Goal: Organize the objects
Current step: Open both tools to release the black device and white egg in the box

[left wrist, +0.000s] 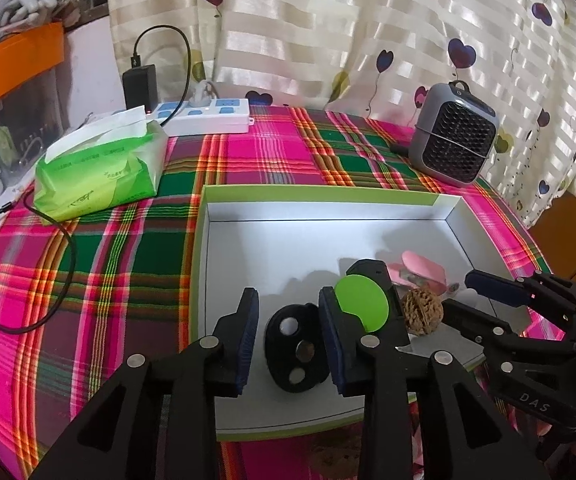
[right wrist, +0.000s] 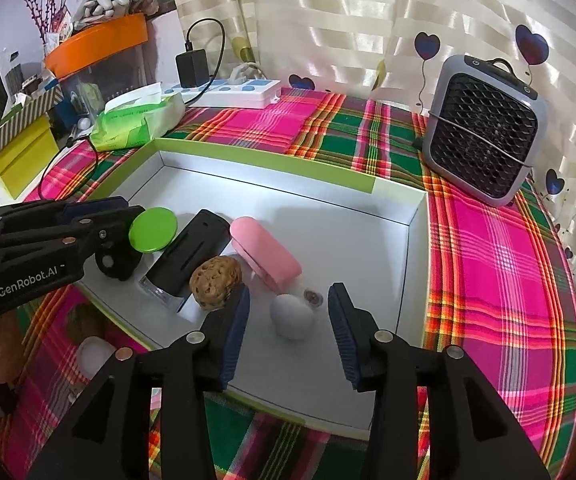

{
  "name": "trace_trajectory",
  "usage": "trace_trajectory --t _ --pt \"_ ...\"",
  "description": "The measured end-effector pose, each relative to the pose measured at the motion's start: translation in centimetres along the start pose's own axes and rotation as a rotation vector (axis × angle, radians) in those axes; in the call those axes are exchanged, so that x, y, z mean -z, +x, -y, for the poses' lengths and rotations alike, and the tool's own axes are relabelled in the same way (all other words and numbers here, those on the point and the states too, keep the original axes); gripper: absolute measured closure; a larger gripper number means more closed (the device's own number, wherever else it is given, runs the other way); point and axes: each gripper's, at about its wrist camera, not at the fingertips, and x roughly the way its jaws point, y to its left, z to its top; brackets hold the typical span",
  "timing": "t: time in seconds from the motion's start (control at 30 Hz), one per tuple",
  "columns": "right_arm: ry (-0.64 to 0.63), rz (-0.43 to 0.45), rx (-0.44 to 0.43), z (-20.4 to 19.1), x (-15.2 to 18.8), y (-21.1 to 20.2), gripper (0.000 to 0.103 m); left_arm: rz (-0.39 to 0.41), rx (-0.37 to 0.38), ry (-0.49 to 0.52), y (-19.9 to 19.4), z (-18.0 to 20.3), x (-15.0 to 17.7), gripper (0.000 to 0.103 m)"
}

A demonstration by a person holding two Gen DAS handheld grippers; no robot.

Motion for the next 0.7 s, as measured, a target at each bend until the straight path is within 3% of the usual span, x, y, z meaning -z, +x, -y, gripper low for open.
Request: trace_trajectory --t 0.7 --pt "0.025 0.083 -0.017 -1.5 1.7 -4.7 0.060 0.072 0.031 0.010 -4.9 0.5 1.8 0.073"
